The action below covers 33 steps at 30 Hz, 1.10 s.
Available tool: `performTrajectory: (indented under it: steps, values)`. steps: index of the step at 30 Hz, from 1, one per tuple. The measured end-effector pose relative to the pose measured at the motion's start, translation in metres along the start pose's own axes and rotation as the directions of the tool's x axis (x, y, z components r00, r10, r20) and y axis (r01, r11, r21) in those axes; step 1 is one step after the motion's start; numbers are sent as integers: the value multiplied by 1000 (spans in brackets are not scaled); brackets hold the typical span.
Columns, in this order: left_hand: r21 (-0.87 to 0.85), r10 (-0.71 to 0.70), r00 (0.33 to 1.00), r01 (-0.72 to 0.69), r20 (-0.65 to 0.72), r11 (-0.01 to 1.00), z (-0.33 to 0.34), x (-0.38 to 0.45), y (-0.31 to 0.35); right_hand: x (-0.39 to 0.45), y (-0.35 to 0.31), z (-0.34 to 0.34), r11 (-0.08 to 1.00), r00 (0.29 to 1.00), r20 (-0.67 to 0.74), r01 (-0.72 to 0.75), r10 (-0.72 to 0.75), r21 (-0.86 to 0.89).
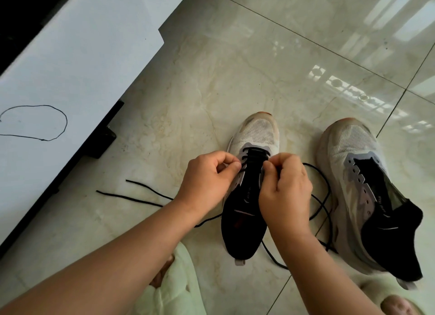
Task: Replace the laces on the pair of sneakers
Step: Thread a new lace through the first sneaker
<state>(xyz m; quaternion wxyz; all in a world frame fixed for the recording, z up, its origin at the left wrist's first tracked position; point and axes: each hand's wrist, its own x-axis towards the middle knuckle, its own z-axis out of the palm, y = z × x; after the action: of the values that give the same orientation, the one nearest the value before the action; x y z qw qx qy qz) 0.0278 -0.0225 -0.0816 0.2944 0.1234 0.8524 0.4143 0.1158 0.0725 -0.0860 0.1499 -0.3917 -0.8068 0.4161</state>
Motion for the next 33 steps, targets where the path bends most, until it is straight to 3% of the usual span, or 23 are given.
performTrajectory:
  steps: [8, 12, 14, 19, 23, 26, 29, 33]
  values:
    - [-29, 20, 1000, -19, 24, 999, -2, -9, -2, -6, 4, -5, 983, 993, -19, -113, 117, 143]
    - [-33, 32, 999, -32, 14, 999, -5, -7, -2, -18, -1, -12, 985, 975, 146, -172, 170, 7]
    - [47, 92, 996, -91, -17, 995, -7, -3, -2, -24, -2, -12, 980, 964, 178, -190, 196, -52]
    - [217, 191, 969, -155, -156, 964, -16, -3, -9, -23, 1, -10, 950, 954, 114, -290, 278, 111]
    - [275, 291, 915, -214, -280, 938, -19, -6, -10, -18, -1, -7, 951, 961, 105, -269, 255, 151]
    - [276, 286, 901, -198, -325, 940, -23, -3, -10, -14, -3, -4, 958, 970, 114, -231, 214, 169]
    - [212, 217, 924, -154, -314, 965, -24, -3, -13, -11, -2, -2, 954, 966, 144, -238, 213, 182]
    - [84, 122, 982, -111, -143, 990, -30, -6, -16, -9, 4, -3, 967, 967, 163, -219, 196, 132]
